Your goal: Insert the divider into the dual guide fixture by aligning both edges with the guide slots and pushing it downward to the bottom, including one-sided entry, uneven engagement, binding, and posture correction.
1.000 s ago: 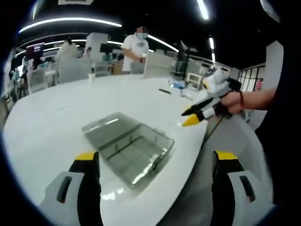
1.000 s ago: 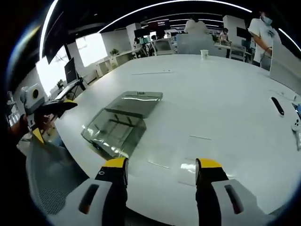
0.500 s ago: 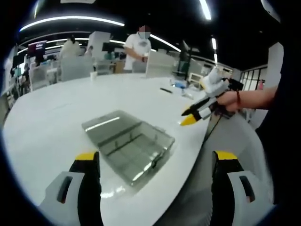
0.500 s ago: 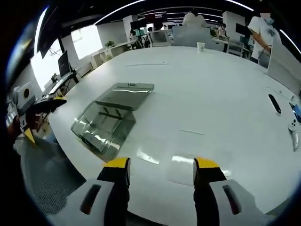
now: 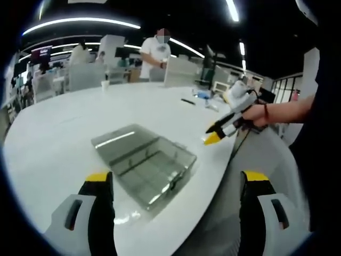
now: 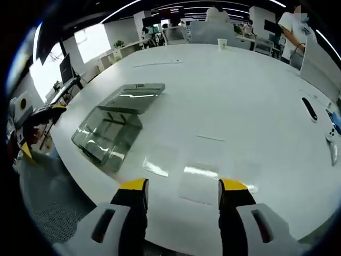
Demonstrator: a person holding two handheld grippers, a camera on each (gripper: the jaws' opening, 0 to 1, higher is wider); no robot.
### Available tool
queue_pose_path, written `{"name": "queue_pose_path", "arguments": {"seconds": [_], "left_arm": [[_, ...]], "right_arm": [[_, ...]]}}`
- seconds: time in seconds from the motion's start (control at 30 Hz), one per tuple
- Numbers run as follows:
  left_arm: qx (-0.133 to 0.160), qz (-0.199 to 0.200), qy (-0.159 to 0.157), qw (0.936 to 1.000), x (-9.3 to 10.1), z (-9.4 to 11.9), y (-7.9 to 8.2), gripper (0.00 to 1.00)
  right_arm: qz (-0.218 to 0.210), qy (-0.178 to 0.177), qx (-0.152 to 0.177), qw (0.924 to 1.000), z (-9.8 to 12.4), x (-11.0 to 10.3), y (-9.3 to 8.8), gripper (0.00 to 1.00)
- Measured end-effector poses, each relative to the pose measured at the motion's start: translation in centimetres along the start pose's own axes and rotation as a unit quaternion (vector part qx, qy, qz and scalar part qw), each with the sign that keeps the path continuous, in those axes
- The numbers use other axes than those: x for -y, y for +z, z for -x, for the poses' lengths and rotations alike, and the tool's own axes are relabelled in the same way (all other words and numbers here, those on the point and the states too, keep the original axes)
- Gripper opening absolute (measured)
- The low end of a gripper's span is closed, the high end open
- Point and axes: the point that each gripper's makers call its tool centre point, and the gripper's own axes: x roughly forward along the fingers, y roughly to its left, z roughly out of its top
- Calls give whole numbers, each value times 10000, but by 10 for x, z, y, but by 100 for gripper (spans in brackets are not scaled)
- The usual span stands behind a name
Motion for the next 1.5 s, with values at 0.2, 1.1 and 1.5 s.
{"name": "queue_pose_path", "arguments": {"seconds": [0.2,1.1,1.5], "left_arm": [[-67,-19,0,10000,-1,1,-1,97],[-84,100,66,9999,-5,0,-6,96],[-76,119,60,9999,-4,-1,-6,96]], "right_arm": [[-171,-58,-124,9998,-7,5,-4,48],[15,-309,-788,9964,-23,16,-15,41],[162,-512,-1101,9925,-28,20,-14,38]]}}
